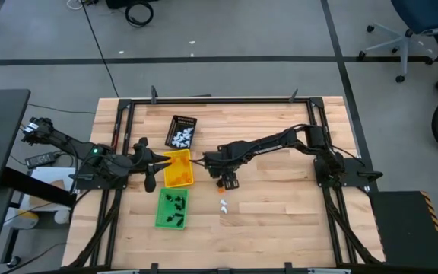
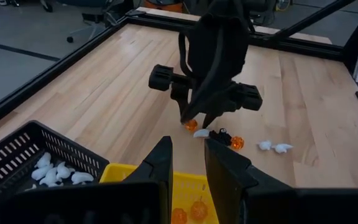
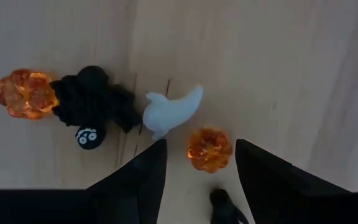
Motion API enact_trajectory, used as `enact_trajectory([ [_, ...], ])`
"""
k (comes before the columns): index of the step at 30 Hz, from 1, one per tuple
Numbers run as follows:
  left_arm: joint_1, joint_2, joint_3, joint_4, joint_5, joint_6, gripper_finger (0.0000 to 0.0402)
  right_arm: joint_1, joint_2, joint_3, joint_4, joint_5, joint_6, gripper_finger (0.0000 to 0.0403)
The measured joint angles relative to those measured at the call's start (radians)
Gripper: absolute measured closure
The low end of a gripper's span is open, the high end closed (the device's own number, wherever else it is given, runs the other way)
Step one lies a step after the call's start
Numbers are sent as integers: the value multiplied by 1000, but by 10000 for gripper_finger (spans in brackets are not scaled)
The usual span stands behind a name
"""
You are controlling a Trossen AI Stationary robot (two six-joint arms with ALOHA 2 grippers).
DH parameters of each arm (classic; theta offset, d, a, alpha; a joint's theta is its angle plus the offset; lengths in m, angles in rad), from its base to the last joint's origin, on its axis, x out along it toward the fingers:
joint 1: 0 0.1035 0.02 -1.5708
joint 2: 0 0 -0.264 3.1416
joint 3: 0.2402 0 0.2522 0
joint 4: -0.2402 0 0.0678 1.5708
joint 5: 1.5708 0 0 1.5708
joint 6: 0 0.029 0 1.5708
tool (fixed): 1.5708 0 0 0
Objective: Sort Halloween decoration
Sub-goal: Put the orange pumpkin toy into the yellow basket
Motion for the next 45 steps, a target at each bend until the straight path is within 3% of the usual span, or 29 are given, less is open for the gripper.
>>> enact_trajectory([
  [7, 0, 0, 0, 0, 0, 0, 333, -25, -2, -7, 13, -57, -9, 225],
  [17, 0, 0, 0, -1, 0, 0, 333, -38, 0, -8, 20, -96, -27, 298],
  [33, 0, 0, 0, -12, 0, 0, 333, -26, 8, 108, 76, -58, -37, 293],
  [45, 1, 0, 1, -9, 0, -18, 333, -9, 66, 129, 646, -154, 25, 282],
])
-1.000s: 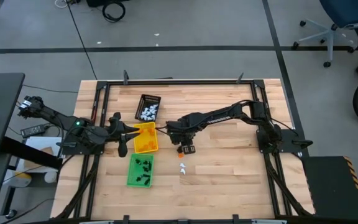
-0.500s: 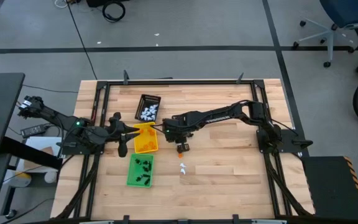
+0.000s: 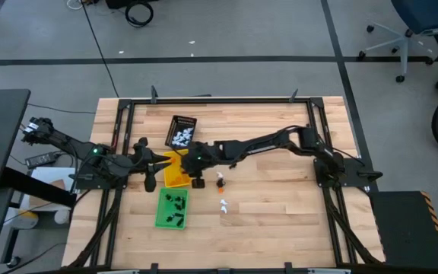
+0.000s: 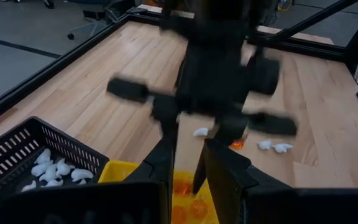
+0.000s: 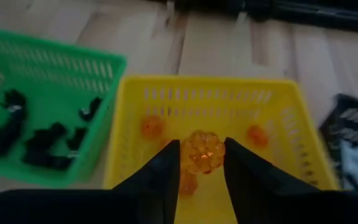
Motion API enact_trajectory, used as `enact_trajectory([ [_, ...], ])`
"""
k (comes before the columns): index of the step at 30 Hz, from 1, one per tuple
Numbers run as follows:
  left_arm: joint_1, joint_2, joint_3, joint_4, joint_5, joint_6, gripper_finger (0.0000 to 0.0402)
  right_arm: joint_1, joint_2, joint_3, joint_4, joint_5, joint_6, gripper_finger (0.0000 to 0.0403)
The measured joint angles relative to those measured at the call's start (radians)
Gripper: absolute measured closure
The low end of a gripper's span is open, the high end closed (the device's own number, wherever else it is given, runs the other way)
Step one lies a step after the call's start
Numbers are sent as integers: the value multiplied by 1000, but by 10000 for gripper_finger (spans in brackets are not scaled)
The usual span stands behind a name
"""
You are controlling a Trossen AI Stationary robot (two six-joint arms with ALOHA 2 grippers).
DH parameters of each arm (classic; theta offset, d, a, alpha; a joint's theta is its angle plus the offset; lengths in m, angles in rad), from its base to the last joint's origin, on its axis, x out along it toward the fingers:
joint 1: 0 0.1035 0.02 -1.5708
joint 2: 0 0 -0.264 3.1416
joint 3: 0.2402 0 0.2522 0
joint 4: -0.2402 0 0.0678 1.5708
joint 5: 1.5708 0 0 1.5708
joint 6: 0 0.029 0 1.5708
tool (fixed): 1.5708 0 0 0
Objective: Sort Halloween decoration
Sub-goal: Put the orange pumpkin toy into the yellow basket, then put the black skeleton toy into the green basket
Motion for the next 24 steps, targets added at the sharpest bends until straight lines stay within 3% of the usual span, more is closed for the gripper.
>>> enact_trajectory([
  [5, 0, 0, 0, -1, 0, -9, 333, -7, 56, 12, 8, -26, -14, 261],
  [11, 0, 0, 1, -5, 0, -8, 333, -23, 40, 18, -23, -38, 4, 207],
  [18, 0, 0, 1, -17, 0, -7, 333, 8, -83, 20, -246, 117, 5, 188],
  [24, 0, 0, 1, -23, 0, 2, 333, 75, -93, 15, -569, 52, 48, 194],
])
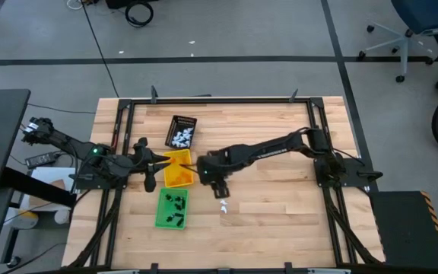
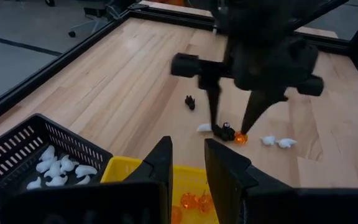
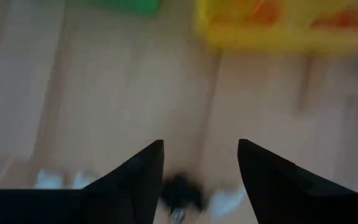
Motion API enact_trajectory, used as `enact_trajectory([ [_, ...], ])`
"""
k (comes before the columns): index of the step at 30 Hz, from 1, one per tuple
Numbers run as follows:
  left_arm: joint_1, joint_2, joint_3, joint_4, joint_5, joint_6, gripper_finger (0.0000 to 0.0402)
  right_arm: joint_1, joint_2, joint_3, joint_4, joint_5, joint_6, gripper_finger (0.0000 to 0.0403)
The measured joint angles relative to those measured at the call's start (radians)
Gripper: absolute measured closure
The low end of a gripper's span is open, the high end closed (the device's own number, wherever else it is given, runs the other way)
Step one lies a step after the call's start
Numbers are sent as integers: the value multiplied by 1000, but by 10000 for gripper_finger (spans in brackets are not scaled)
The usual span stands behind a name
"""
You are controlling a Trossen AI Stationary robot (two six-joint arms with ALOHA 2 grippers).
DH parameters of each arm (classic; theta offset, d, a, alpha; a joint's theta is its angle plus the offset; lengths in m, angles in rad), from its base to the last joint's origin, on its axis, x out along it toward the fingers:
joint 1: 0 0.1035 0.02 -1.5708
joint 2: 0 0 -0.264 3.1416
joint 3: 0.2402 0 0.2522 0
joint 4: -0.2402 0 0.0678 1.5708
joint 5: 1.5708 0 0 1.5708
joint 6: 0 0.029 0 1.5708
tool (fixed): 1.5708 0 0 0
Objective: Sort Halloween decoration
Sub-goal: Put the black skeleton toy into the green basket
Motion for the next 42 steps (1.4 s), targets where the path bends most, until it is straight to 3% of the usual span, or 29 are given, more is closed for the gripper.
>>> enact_trajectory([
  [9, 0, 0, 0, 1, 0, 1, 333, 10, 8, 1, -318, 188, 91, 195],
  [12, 0, 0, 0, 1, 0, 3, 333, -18, 8, -13, -342, 216, 95, 195],
  [25, 0, 0, 0, 7, 0, 53, 333, -146, 7, -160, -250, 66, 10, 212],
  [30, 0, 0, 0, 8, 0, 52, 333, -151, 2, -182, -216, 31, -28, 247],
  [42, 0, 0, 0, 8, 0, 42, 333, -122, 3, -184, -209, 32, -32, 377],
])
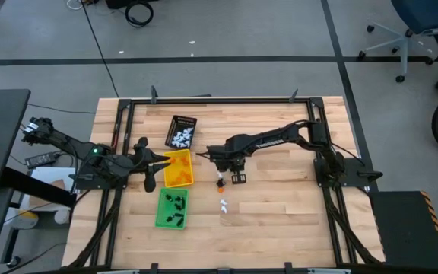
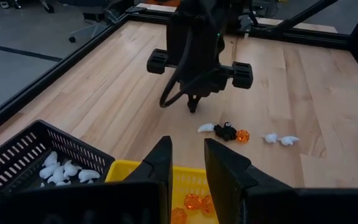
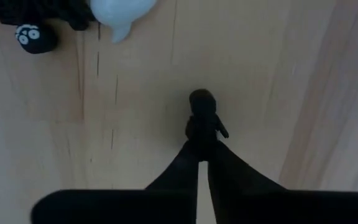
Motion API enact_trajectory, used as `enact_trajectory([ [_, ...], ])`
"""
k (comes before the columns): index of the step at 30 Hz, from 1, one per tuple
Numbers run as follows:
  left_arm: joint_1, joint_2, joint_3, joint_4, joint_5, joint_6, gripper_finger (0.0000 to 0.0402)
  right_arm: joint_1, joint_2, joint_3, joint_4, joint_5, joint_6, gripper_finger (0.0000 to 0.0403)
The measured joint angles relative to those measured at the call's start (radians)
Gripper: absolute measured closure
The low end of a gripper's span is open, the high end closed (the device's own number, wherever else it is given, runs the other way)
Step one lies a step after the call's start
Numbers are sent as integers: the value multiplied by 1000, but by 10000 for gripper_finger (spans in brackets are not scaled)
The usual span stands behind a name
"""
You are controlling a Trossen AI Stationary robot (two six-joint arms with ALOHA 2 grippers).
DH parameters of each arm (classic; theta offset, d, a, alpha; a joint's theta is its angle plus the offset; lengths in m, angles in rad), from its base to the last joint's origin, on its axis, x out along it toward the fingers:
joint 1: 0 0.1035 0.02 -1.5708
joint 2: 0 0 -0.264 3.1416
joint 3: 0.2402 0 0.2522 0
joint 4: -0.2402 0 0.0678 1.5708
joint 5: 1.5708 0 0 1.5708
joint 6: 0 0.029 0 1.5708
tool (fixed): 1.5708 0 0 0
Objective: Sort Halloween decoration
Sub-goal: Put the black skeleton toy into the green basket
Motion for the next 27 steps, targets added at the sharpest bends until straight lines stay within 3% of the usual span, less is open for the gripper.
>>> enact_trajectory([
  [8, 0, 0, 0, 0, 0, 1, 333, 30, 5, 38, 14, 40, -2, 387],
  [19, 0, 0, -2, -4, 0, 5, 333, 147, -6, 164, 19, 11, 32, 386],
  [27, 3, 0, -2, 21, 0, 0, 333, 241, -6, 200, 323, -31, 60, 386],
])
